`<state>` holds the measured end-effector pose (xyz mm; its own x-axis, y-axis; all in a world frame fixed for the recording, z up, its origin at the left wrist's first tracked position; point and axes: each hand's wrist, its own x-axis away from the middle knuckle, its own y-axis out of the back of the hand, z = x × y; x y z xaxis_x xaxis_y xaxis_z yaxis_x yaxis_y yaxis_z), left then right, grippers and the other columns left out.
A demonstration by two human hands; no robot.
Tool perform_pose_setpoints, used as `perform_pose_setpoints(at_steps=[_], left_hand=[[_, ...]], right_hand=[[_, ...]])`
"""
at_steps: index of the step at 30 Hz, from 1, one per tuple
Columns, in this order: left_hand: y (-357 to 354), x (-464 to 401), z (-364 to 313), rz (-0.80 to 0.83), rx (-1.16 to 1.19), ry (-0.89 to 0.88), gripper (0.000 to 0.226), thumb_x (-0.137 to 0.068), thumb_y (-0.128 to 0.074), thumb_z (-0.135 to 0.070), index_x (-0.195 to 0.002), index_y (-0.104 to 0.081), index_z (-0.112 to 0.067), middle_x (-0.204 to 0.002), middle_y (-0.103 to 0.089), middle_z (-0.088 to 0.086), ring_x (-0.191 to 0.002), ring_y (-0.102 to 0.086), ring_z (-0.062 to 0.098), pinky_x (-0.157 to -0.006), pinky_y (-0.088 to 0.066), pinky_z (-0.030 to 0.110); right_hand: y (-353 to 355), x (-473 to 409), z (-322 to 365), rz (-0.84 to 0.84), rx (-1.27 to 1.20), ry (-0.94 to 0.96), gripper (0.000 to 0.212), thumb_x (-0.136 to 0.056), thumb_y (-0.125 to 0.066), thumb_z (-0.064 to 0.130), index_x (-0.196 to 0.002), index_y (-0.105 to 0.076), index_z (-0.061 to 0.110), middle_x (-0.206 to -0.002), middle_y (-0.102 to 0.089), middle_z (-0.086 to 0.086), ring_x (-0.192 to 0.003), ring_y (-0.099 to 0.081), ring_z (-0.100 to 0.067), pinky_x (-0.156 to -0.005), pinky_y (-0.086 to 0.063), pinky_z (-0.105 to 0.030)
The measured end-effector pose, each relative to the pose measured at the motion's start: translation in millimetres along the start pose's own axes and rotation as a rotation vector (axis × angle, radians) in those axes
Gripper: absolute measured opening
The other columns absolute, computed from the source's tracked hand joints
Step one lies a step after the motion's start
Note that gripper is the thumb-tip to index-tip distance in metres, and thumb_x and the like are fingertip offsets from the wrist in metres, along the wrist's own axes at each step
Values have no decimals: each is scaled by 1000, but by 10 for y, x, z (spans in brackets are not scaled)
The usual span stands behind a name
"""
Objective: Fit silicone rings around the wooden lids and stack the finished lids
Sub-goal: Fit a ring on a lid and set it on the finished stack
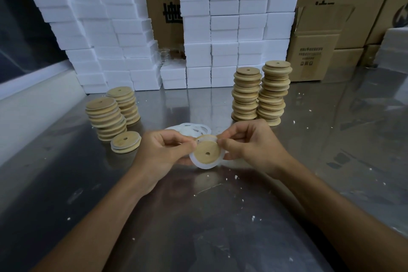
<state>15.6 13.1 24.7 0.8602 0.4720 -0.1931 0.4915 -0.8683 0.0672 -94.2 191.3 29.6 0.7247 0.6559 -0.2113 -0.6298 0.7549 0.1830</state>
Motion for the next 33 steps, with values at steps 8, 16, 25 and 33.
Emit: perform_pose_setpoints(at_steps=[8, 16, 25, 33], left_hand=[[-20, 11, 0, -29, -57, -36, 8, -77, -74, 6, -77, -72, -2, -78, -75, 8, -76, -73, 25, -62, -60, 30], [-64, 5, -9, 19, -272, -332, 11, -74, -80, -5, -80, -73, -10, -80, -74, 1, -74, -72, 16, -68, -59, 25], [-42, -13, 1, -36, -265, -356, 26, -74, -77, 4, -73, -72, -21, -76, -74, -10, -70, -70, 7, -66, -55, 17], [-45, 0, -16, -79, -29, -184, 27, -76, -74, 4, -63, -72, -20, -74, -74, 4, -72, -71, 22, -63, -61, 41]], right_hand=[[-35, 1, -32, -40, 76, 79, 2, -85, -73, 0, -84, -74, 2, -80, -77, -11, -70, -73, -18, -69, -63, -33], [-54, -12, -72, -47, 310, 298, 8, -81, -75, 7, -85, -78, 14, -82, -77, 7, -78, -73, -4, -75, -60, -23], [-56, -23, -77, -52, 314, 321, 12, -79, -76, 9, -85, -79, 19, -85, -76, 14, -80, -72, 1, -72, -56, -15], [-41, -25, -57, -55, 222, 230, 4, -82, -78, 6, -86, -77, 8, -84, -77, -1, -78, -74, -11, -75, -63, -36]])
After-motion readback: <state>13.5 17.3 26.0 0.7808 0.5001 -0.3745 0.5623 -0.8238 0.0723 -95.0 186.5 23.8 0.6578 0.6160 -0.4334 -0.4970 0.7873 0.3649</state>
